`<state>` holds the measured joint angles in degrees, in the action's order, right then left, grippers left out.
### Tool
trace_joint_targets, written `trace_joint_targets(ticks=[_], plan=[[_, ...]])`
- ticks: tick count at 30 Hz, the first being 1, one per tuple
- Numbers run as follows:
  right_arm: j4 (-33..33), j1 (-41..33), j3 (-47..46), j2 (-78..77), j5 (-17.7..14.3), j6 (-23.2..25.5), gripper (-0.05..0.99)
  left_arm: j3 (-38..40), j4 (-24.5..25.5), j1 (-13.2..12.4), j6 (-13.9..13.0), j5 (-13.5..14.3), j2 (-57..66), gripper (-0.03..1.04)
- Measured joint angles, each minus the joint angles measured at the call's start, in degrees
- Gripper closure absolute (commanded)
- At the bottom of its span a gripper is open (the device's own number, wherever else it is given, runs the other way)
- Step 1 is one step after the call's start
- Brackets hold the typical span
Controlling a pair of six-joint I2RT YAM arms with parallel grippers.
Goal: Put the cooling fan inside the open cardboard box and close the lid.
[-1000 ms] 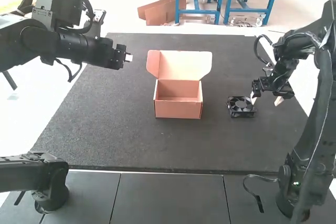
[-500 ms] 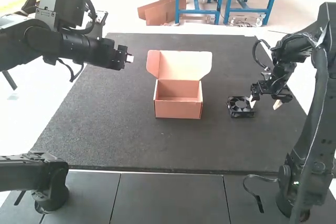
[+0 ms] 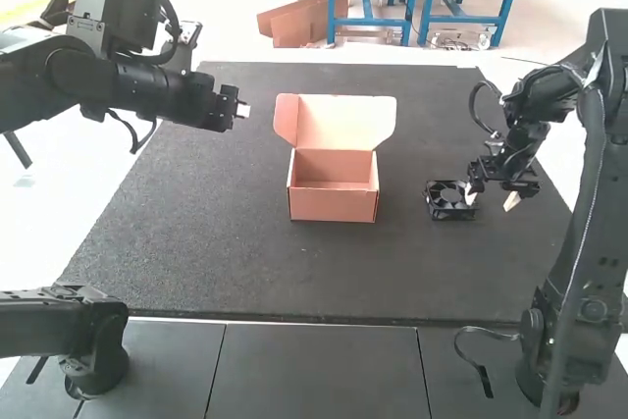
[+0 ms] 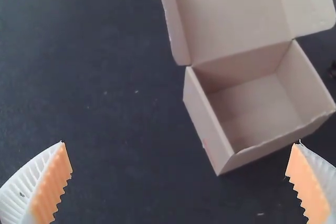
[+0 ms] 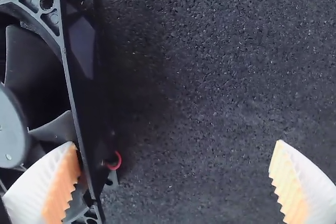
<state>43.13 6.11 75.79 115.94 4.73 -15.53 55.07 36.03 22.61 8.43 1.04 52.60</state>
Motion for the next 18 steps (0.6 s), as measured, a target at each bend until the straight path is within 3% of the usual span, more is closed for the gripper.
trace_joint_targets(ticks=[5, 8, 18], plan=[[-0.74, -0.15, 0.00, 0.33, 1.77, 0.02, 0.39, 0.00, 0.20, 0.00, 0.00, 0.00, 0.00, 0.04], [-1.73, -0.74, -0.02, 0.83, 2.03, 0.00, 0.40, 0.00, 0.37, 0.02, 0.00, 0.00, 0.00, 0.04], [-3.80, -2.73, -0.76, 0.96, 1.68, 0.00, 0.87, 0.96, 1.49, 0.02, 0.00, 0.00, 0.00, 0.04]])
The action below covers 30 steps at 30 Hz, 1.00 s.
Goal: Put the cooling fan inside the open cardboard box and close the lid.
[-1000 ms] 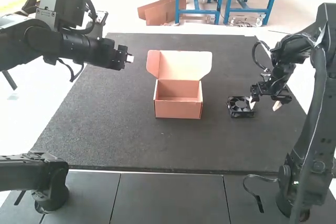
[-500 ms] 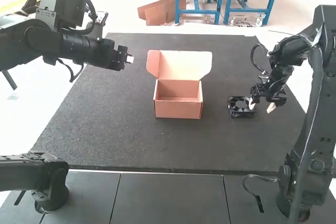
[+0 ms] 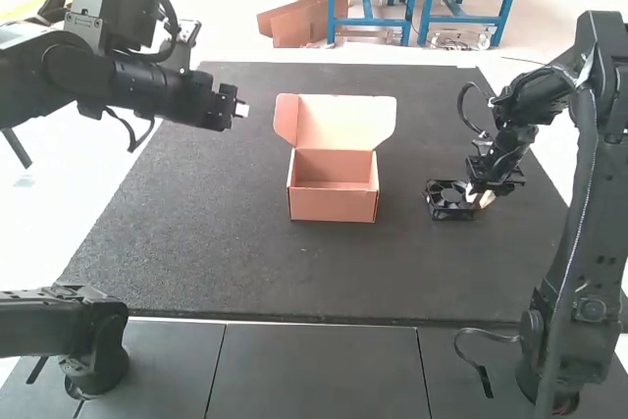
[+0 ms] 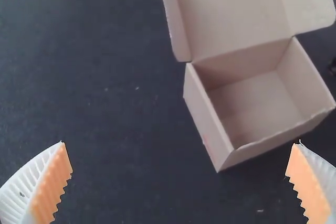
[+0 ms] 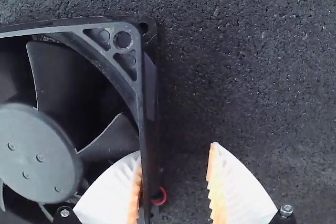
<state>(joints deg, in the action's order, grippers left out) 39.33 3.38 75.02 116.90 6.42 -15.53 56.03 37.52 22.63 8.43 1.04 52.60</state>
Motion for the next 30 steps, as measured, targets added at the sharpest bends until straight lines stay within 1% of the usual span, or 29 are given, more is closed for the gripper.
trace_joint_targets(ticks=[4, 12, 15, 26, 30], plan=[[-0.04, 0.00, 0.00, -0.02, -0.02, 0.00, 0.95, 0.00, 0.07, 0.00, 0.00, -0.02, 0.00, 0.04], [-0.04, 0.00, 0.00, -0.02, -0.02, 0.00, 0.95, 0.00, 0.07, -0.02, 0.00, 0.00, 0.00, 0.04], [-3.06, -0.74, -1.66, -0.17, 1.86, 1.62, 0.95, 0.09, 0.59, -0.02, 0.00, -0.02, 0.00, 0.04], [-3.93, -1.01, -2.34, -0.94, 1.62, 4.46, 0.95, 0.11, 0.63, -0.02, 0.00, 0.00, 0.00, 0.04], [-3.85, -1.01, -2.40, -1.51, 1.75, 6.36, 0.95, 0.11, 0.63, -0.02, 0.00, -0.02, 0.00, 0.04]])
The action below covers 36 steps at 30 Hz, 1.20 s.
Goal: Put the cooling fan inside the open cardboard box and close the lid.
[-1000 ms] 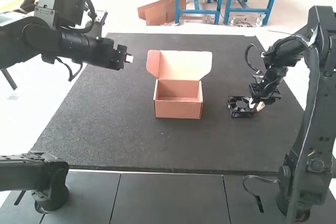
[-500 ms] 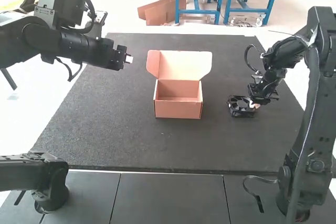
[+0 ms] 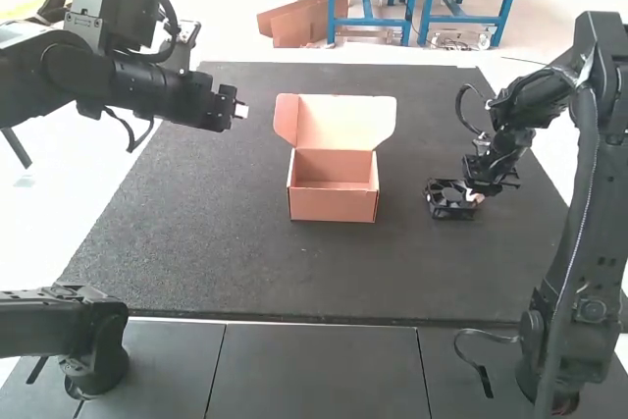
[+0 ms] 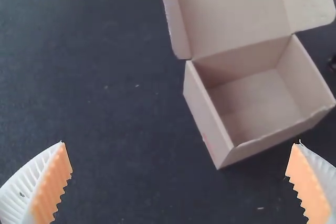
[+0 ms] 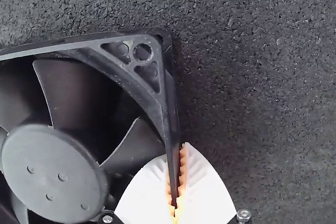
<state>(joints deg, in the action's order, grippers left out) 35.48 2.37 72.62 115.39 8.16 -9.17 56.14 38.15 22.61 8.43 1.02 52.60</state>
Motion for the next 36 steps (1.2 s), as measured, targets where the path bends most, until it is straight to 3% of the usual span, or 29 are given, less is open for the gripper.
trace_joint_targets(ticks=[8, 24, 30, 36], plan=[[2.21, -0.81, -1.14, -9.40, 2.21, 3.87, 0.95, 0.00, -0.63, 0.00, -0.02, 0.00, 0.00, 0.04], [17.59, -1.60, -2.38, -33.33, 5.11, 16.09, 0.94, -0.13, -3.28, 0.02, -1.57, 0.00, 0.00, 0.04], [24.55, -6.64, -3.67, -38.64, 6.21, 20.39, 0.94, -0.13, -2.97, 0.02, -2.19, 0.00, 0.00, 0.04], [27.02, -14.86, -5.62, -43.71, 6.69, 24.87, 0.94, -0.20, -2.80, 0.02, -2.69, 0.00, 0.00, 0.04]])
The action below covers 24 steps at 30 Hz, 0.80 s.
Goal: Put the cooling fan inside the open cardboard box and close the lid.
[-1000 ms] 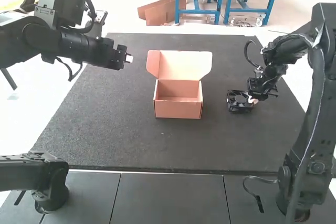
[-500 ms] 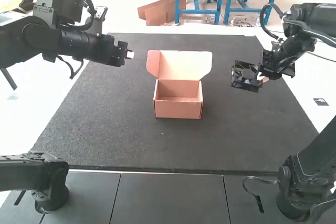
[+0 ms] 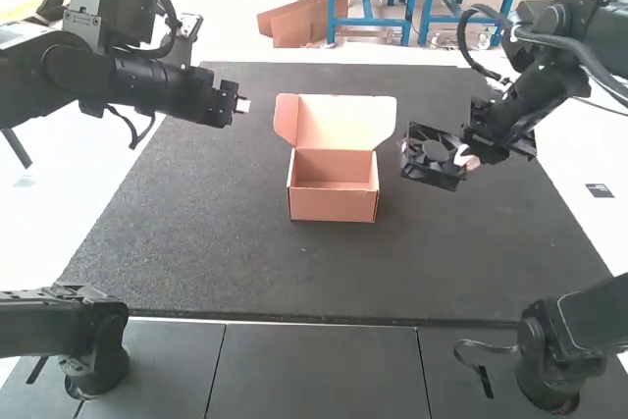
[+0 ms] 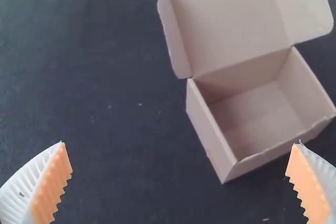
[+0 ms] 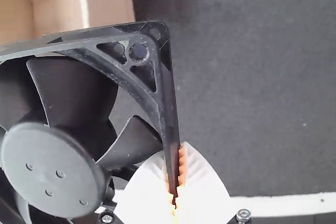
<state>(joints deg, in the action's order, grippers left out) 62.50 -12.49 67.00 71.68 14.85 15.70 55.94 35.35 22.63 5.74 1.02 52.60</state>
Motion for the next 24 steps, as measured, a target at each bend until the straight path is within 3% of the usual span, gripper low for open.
trace_joint_targets(ticks=[14, 24], plan=[[-3.91, -23.96, -2.14, 1.60, -1.18, 10.38, 0.94, -1.86, 0.44, -0.02, -1.90, 0.00, 0.00, 0.04], [-7.02, -26.60, 3.13, 13.44, -4.39, 11.93, 0.94, -1.79, 4.42, 0.00, -4.50, 0.00, 0.00, 0.04]])
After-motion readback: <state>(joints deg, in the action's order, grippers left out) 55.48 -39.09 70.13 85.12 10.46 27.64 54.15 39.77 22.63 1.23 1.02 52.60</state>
